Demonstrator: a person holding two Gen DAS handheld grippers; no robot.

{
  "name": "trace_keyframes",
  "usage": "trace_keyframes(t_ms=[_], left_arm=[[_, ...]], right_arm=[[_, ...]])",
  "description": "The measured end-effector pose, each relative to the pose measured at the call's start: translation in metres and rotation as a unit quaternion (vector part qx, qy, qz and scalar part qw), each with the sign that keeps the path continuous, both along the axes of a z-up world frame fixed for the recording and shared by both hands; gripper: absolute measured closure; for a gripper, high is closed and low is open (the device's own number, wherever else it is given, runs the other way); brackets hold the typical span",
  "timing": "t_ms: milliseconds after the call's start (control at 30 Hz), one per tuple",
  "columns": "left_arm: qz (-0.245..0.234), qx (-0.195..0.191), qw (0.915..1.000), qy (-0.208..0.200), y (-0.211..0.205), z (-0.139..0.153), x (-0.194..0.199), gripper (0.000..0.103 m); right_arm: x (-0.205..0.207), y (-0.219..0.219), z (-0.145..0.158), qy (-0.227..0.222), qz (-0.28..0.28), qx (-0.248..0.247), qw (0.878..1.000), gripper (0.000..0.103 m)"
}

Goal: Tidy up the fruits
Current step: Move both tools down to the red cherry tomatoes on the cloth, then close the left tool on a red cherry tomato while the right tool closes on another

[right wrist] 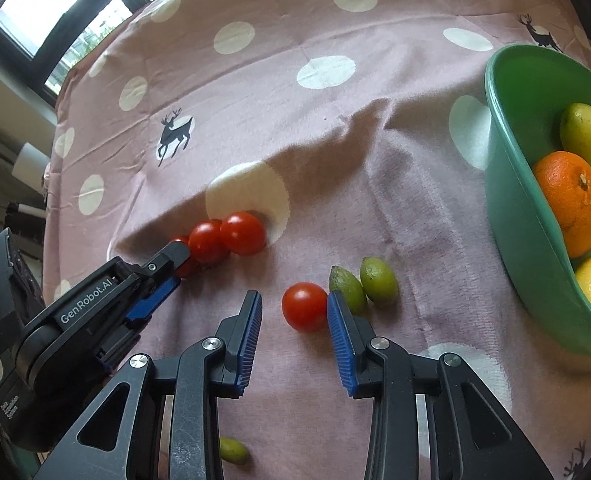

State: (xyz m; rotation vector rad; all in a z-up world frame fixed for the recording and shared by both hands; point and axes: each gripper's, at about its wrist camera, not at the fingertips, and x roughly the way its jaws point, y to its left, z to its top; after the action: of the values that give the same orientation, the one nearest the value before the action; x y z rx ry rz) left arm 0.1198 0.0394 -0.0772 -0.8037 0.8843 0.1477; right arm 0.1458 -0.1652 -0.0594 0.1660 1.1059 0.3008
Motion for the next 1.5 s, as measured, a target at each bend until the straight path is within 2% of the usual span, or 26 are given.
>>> trace_keyframes(t_ms=[233, 433, 633, 833, 1033, 1133, 1500], left_arm=[[0.012, -0.038, 0.9992, -0.006, 0.009, -0.006, -0.003, 0.077], [0.016, -0.018, 0.9997, -0.008, 0.004, -0.004, -0.003, 0.076], [0.017, -0.021, 0.9996, -0.007, 0.004, -0.004, -0.003, 0.076], [0.018, -0.009, 0.9998, -0.003, 0.002, -0.003, -0.004, 0.076], [0.020, 0.000, 0.9998, -0.002, 0.001, 0.000, -0.007, 0.076], [0.021, 0.002, 0.9998, -0.005, 0.001, 0.002, -0.009, 0.077], [0.019, 0.015, 0.9997, 0.003, -0.002, 0.001, -0.010, 0.076]], right_arm=[[0.001, 0.004, -0.004, 0.000, -0.001, -0.005, 1.000, 0.066], [0.004, 0.006, -0.008, 0.005, -0.004, -0.008, 1.000, 0.066], [0.006, 0.007, -0.013, 0.012, -0.006, -0.003, 1.000, 0.066], [0.006, 0.007, -0.013, 0.006, -0.004, -0.007, 1.000, 0.066], [0.003, 0.004, -0.006, -0.005, 0.002, 0.008, 1.000, 0.070], [0.002, 0.005, -0.003, -0.013, 0.004, 0.002, 1.000, 0.075], [0.009, 0.010, -0.011, -0.001, 0.007, 0.017, 1.000, 0.075]])
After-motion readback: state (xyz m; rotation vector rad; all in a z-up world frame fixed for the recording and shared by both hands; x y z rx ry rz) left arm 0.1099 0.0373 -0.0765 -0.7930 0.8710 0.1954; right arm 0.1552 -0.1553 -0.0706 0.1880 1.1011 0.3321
